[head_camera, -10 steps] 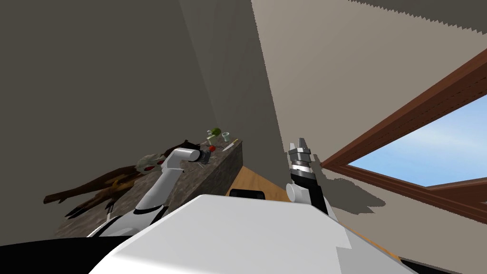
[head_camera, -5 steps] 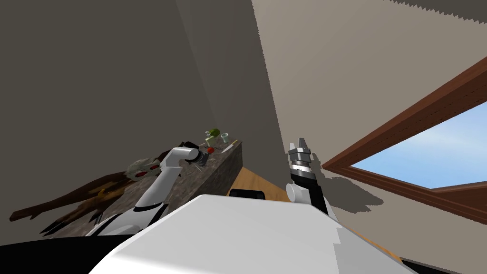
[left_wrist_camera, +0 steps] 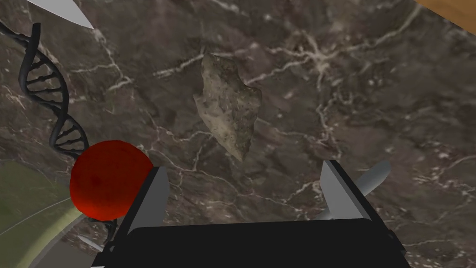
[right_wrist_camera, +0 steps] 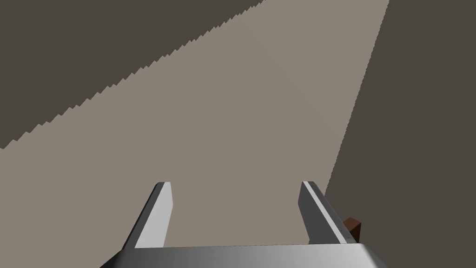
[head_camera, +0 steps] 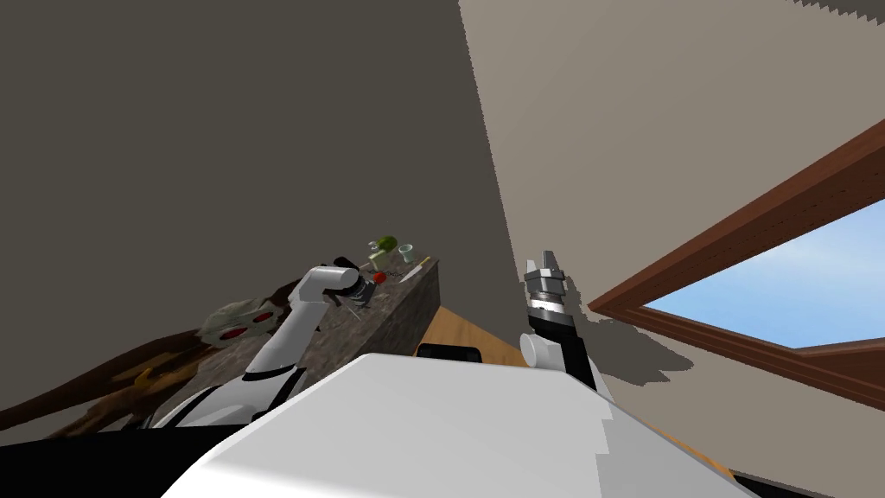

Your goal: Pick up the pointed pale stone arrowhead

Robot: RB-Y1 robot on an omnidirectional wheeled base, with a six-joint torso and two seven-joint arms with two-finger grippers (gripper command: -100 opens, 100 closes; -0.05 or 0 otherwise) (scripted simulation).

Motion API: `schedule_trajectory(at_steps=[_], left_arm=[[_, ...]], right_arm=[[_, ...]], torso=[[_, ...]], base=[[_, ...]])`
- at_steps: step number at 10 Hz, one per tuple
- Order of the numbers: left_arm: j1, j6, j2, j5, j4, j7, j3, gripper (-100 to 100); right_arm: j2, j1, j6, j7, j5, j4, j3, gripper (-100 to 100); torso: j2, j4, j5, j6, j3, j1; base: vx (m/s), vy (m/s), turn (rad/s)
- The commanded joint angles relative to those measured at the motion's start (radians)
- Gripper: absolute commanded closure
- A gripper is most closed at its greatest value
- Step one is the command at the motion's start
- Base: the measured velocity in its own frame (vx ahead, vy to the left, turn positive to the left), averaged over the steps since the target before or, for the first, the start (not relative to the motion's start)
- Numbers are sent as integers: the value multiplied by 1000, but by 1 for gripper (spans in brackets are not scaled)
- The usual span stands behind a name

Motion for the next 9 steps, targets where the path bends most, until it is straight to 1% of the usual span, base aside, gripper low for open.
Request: schedule_trajectory(at_steps=[1, 3, 5, 6, 7, 8, 9], left_arm=[[-9, 50, 0, 2, 32, -17, 7, -100], [-9, 97, -5, 4, 62, -32, 11, -100], [3, 124, -21, 5, 93, -41, 5, -100], [-6, 109, -17, 1, 89, -37, 3, -100], [-5, 113, -18, 2, 90, -38, 2, 0], [-3, 81, -27, -11, 117, -43, -8, -100], [-2, 65, -32, -17, 130, -46, -13, -100]], right_arm=[[0, 0, 0, 0, 0, 0, 0, 0], [0, 0, 0, 0, 0, 0, 0, 0], [0, 0, 0, 0, 0, 0, 0, 0], [0, 0, 0, 0, 0, 0, 0, 0], [0, 0, 0, 0, 0, 0, 0, 0], [0, 0, 0, 0, 0, 0, 0, 0], [0, 0, 0, 0, 0, 0, 0, 0]], torso=[[0, 0, 0, 0, 0, 0], [-1, 0, 0, 0, -1, 0], [-1, 0, 0, 0, -1, -1], [-1, 0, 0, 0, -1, -2], [2, 0, 0, 0, 1, -1], [4, 1, 0, 0, 2, -1], [6, 1, 0, 0, 3, -1]], base=[[104, 20, -57], [107, 4, -46], [108, -8, -51], [47, -3, -12], [9, -1, 2], [-4, 4, -31], [-14, 11, -28]])
